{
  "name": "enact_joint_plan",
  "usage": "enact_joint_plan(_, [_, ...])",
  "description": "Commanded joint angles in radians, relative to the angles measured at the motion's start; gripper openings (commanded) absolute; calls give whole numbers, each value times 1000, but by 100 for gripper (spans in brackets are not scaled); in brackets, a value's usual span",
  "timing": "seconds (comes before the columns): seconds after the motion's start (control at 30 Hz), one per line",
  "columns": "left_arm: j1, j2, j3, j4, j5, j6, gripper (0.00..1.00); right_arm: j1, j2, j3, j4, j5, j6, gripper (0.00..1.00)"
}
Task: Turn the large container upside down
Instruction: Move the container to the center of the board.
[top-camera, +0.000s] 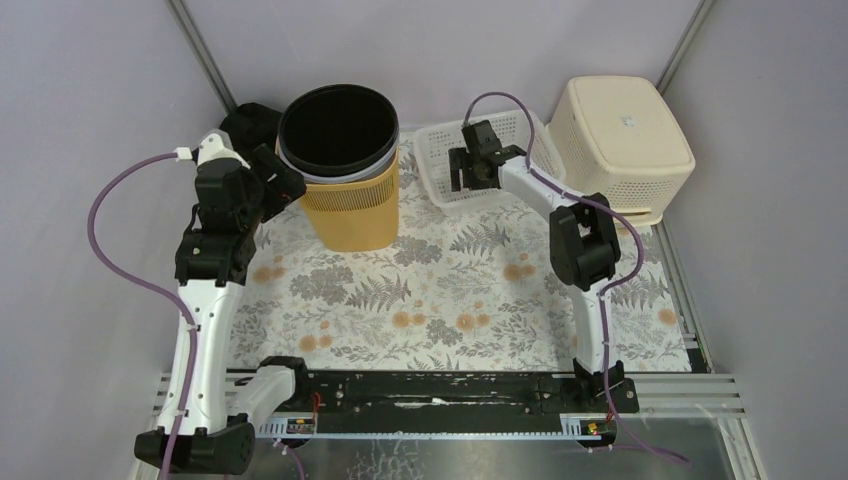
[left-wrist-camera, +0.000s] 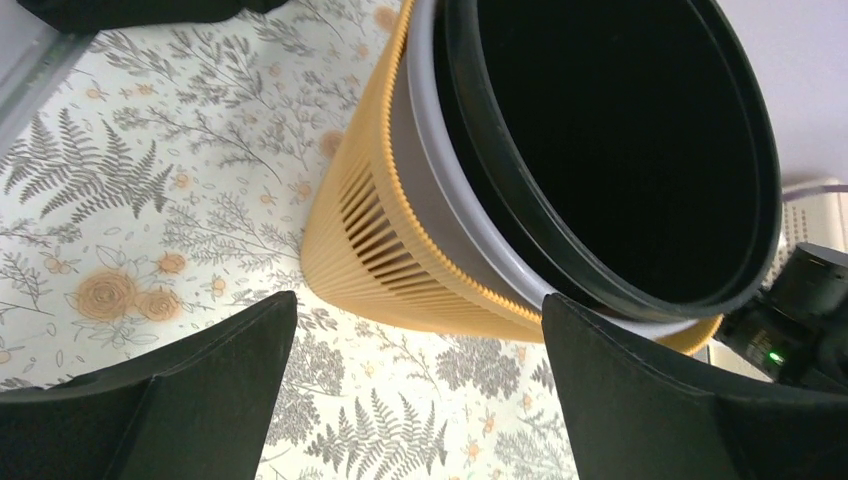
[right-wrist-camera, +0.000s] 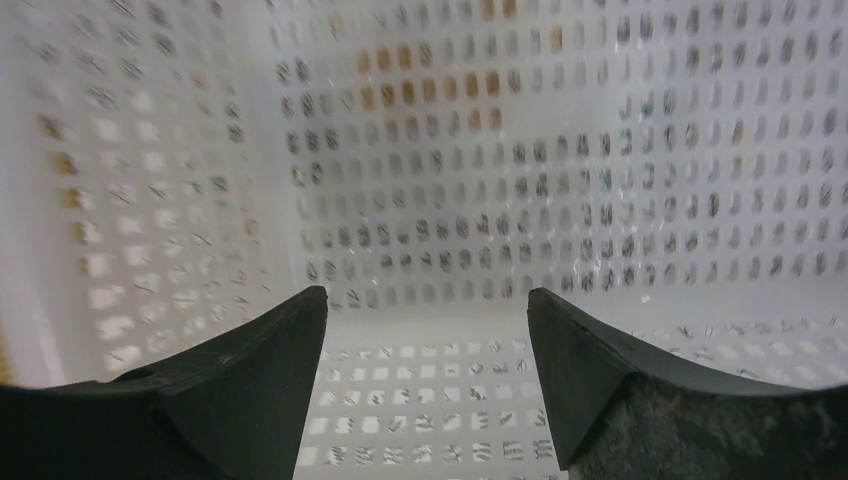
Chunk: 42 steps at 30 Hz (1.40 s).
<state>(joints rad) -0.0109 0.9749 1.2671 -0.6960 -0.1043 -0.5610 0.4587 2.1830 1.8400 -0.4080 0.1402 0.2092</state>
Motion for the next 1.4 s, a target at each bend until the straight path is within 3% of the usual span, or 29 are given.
enact_joint_plan(0.0, [-2, -10, 40, -36, 134, 29, 100, 1, -28, -94, -31, 16, 42, 80])
enact_joint_plan(0.43, [-4, -48, -32, -33, 198, 29, 100, 7, -323, -659, 90, -57, 168, 77])
enact_joint_plan(0.83, [-13, -45, -116, -1, 212, 26, 100, 154, -654, -1096, 195, -163, 374, 74])
enact_joint_plan(1.07, [-23, -39, -143, 18, 205, 19, 100, 252, -843, -1246, 214, -197, 530, 73])
enact_joint_plan(1.37, [-59, -27, -163, 33, 173, 7, 100, 362, -969, -1281, 175, -196, 620, 73])
